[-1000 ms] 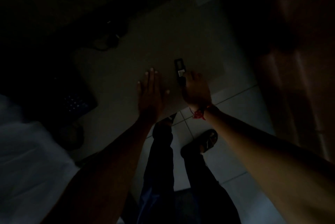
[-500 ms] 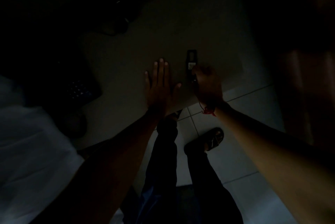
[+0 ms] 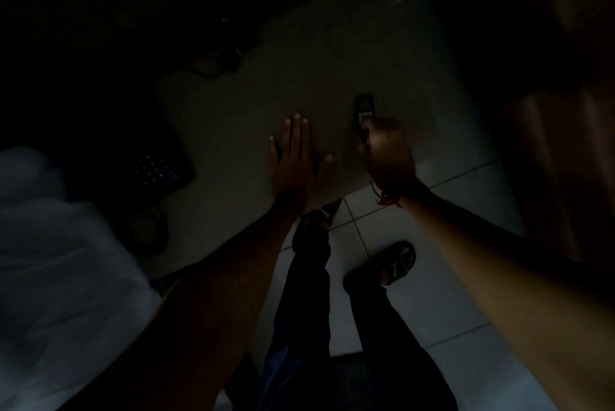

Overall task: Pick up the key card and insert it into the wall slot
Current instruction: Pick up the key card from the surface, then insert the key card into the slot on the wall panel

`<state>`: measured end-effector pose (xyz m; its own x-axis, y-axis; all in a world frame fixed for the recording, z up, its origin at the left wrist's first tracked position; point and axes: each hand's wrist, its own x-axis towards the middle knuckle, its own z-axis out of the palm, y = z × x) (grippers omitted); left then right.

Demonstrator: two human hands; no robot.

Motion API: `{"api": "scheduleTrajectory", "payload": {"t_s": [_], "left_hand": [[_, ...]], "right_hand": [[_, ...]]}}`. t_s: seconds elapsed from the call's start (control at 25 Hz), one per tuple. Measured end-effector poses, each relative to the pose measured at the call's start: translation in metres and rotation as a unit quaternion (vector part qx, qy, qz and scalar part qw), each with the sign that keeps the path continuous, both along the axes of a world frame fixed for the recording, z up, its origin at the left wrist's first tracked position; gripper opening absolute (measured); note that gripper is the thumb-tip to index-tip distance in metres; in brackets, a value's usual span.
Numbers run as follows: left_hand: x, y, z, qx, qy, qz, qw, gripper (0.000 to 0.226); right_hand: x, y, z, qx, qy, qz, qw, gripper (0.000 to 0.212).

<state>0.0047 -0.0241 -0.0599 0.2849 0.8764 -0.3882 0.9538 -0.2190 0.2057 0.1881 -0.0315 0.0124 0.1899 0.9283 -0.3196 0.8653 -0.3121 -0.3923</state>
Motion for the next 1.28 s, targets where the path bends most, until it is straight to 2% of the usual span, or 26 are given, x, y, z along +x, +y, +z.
{"api": "scheduleTrajectory", "payload": {"t_s": [0.16, 0.28, 0.4, 0.52, 0.64, 0.8, 1.04, 1.2, 1.28], "left_hand": [[0.004, 0.015, 0.039, -0.074, -0.012, 0.005, 0.997, 0.079], [0.015, 0.033, 0.089, -0.083, -0.029, 0.008, 0.996, 0.075], [0.043, 0.062, 0.156, -0.046, -0.049, -0.043, 0.997, 0.072], [0.086, 0.103, 0.236, -0.007, -0.082, -0.094, 0.992, 0.069], [0.138, 0.139, 0.333, 0.056, -0.115, -0.134, 0.983, 0.064], [0.205, 0.169, 0.459, 0.133, -0.140, -0.182, 0.964, 0.059], [0.324, 0.145, 0.654, 0.242, -0.238, -0.294, 0.894, 0.053], [0.399, 0.078, 0.761, 0.302, -0.299, -0.393, 0.815, 0.043], [0.436, 0.038, 0.803, 0.328, -0.317, -0.428, 0.781, 0.043]], "right_hand": [[0.022, 0.015, 0.047, 0.038, 0.024, -0.017, 0.999, 0.024], [0.044, 0.027, 0.097, 0.054, 0.031, -0.047, 0.997, 0.028], [0.069, 0.034, 0.165, 0.106, 0.043, -0.077, 0.990, 0.047], [0.095, 0.041, 0.237, 0.169, 0.026, -0.094, 0.981, 0.027], [0.128, 0.049, 0.322, 0.220, 0.030, -0.164, 0.961, 0.009], [0.179, 0.046, 0.433, 0.260, 0.002, -0.153, 0.953, 0.008], [0.269, -0.011, 0.617, 0.334, -0.031, -0.230, 0.913, 0.012], [0.316, -0.093, 0.719, 0.398, -0.001, -0.290, 0.870, 0.009], [0.339, -0.137, 0.758, 0.436, -0.031, -0.324, 0.839, 0.007]]}}
